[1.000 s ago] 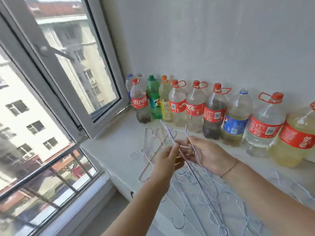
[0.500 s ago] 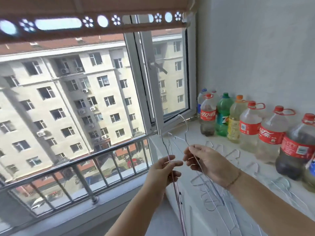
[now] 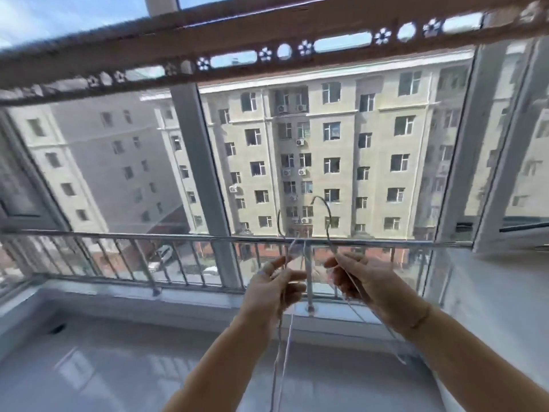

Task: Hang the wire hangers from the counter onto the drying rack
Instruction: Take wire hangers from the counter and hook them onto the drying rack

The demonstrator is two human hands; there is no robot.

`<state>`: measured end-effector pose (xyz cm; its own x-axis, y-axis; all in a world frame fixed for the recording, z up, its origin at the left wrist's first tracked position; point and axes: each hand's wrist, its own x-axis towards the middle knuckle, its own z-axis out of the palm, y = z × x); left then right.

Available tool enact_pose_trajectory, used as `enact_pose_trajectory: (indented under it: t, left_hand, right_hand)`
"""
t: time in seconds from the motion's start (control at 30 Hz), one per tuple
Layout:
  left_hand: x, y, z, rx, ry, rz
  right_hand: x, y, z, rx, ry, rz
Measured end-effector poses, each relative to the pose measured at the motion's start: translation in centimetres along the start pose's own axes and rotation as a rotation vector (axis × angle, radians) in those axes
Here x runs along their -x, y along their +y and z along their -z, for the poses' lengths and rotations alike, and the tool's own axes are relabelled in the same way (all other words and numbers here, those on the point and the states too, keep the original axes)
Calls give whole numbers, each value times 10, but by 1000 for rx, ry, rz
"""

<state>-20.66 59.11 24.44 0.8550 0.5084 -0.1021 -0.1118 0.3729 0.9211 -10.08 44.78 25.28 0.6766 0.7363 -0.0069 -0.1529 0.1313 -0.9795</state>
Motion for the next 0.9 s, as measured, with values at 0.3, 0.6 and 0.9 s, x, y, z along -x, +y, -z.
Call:
enact_pose_trajectory:
  t: [0.3,0.6,0.9]
  left_hand:
    - [63,95,236,6,284,-88]
    - [124,159,425,75,590,-152]
    - [127,226,574,2,794,-203]
  right_hand:
    - [-79,65,-253,-91,-306,-97]
    - [-129,106,-467,-65,-632,-160]
    - [-210,148,-644,-77,-798,-171]
